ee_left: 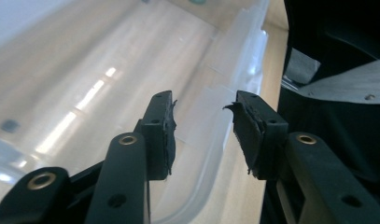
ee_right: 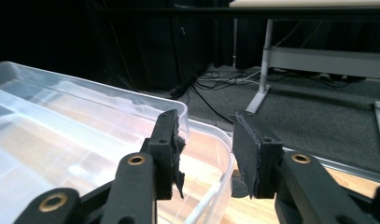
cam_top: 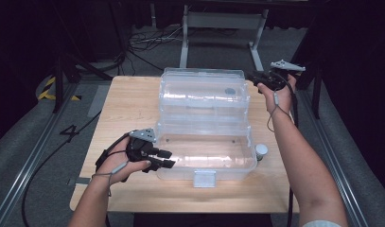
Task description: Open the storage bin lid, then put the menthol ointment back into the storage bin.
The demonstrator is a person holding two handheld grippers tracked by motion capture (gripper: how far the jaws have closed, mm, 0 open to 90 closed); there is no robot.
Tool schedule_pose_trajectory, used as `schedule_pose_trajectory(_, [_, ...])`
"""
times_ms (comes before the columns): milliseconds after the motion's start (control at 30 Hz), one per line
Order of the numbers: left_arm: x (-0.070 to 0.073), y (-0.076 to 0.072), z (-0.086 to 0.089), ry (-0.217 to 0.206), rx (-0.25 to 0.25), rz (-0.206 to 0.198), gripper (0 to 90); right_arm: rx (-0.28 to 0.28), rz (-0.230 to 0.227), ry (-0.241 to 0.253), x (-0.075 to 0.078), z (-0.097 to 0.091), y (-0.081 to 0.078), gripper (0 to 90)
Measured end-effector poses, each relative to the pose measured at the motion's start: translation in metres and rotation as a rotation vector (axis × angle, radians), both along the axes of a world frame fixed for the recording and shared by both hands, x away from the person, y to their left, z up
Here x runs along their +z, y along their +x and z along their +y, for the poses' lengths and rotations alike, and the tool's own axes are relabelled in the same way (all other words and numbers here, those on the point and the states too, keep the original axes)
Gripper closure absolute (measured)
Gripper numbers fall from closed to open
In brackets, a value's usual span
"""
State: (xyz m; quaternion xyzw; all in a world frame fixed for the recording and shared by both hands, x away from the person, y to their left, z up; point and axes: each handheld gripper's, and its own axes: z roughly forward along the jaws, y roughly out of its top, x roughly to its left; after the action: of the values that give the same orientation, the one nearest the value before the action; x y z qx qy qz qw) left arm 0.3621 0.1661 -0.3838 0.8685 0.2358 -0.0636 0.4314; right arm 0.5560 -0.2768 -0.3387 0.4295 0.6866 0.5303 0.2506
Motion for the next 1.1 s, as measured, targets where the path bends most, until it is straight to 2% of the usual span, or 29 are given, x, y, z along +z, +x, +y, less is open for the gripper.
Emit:
schedule_pose_trajectory(167, [0.004, 0.000, 0.007, -0.017, 0.023, -0.010, 56.4, 0.026, -0.016, -0.002, 0.009, -0.008, -0.018, 59.5])
schedule_pose_trajectory(233, [0.005, 0.001, 0.012, -0.023, 0.045, -0.020, 56.1, 0.032, -0.020, 0.001, 0.011, -0.011, -0.024, 58.1])
schedule_pose_trajectory(400, [0.005, 0.005, 0.024, -0.006, 0.098, -0.054, 55.2, 0.053, -0.024, -0.003, 0.014, -0.018, -0.039, 55.9])
schedule_pose_trajectory(500, [0.007, 0.006, 0.030, -0.019, 0.126, -0.062, 53.8, 0.068, -0.024, 0.004, 0.016, -0.022, -0.050, 54.7])
schedule_pose_trajectory(600, [0.008, 0.007, 0.035, -0.024, 0.139, -0.075, 53.0, 0.075, -0.027, -0.011, 0.017, -0.024, -0.055, 52.9])
schedule_pose_trajectory(667, [0.008, 0.006, 0.038, -0.027, 0.150, -0.073, 52.7, 0.096, -0.019, -0.042, 0.018, -0.026, -0.062, 52.2])
schedule_pose_trajectory(833, [0.009, 0.007, 0.044, -0.032, 0.170, -0.077, 52.7, 0.122, -0.022, -0.029, 0.020, -0.029, -0.077, 51.0])
schedule_pose_trajectory(1100, [0.008, 0.009, 0.049, -0.036, 0.192, -0.076, 52.9, 0.171, -0.031, -0.042, 0.026, -0.030, -0.097, 50.0])
